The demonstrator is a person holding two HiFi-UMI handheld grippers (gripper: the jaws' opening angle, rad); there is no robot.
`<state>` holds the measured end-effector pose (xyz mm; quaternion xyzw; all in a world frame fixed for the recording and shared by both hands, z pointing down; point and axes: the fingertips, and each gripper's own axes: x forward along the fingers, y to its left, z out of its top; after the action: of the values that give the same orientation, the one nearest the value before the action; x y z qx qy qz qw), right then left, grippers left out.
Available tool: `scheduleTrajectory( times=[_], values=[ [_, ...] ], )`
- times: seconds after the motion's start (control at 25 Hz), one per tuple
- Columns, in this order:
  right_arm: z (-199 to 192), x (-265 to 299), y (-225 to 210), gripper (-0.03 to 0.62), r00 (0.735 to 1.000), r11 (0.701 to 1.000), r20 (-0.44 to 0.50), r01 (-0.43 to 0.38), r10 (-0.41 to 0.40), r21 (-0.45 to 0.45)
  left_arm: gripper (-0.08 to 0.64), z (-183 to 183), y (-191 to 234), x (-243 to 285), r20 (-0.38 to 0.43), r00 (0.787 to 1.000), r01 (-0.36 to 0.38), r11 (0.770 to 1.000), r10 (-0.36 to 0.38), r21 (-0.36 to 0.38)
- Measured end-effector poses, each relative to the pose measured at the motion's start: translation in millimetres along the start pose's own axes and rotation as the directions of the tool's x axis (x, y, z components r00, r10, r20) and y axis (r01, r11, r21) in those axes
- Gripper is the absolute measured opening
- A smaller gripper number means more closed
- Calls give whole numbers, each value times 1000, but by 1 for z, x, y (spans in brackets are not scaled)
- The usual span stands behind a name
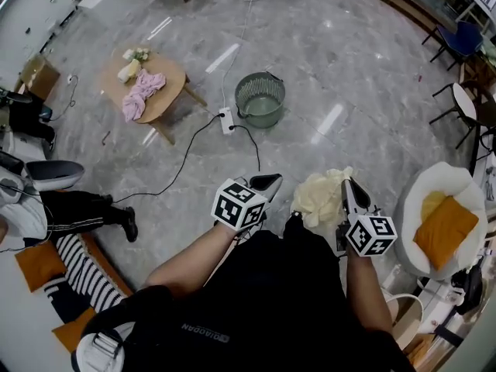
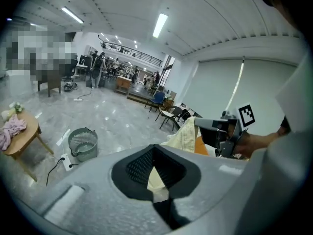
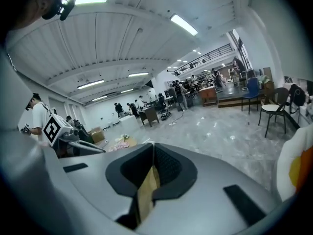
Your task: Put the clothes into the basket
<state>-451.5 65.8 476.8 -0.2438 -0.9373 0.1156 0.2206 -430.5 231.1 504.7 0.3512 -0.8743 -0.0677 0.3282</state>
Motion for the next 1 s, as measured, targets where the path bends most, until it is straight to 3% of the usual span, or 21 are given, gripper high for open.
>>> scheduleTrajectory(
  times=[0.44, 1.0],
  values=[
    [48, 86, -62, 23, 992, 992, -46, -122, 121, -21, 2, 89, 36, 68, 51, 996, -79, 997, 79, -10],
    [67, 190, -65, 23, 947, 954, -140, -298, 290, -38, 1, 94, 104, 64, 40, 958, -275, 950, 283, -146]
  ],
)
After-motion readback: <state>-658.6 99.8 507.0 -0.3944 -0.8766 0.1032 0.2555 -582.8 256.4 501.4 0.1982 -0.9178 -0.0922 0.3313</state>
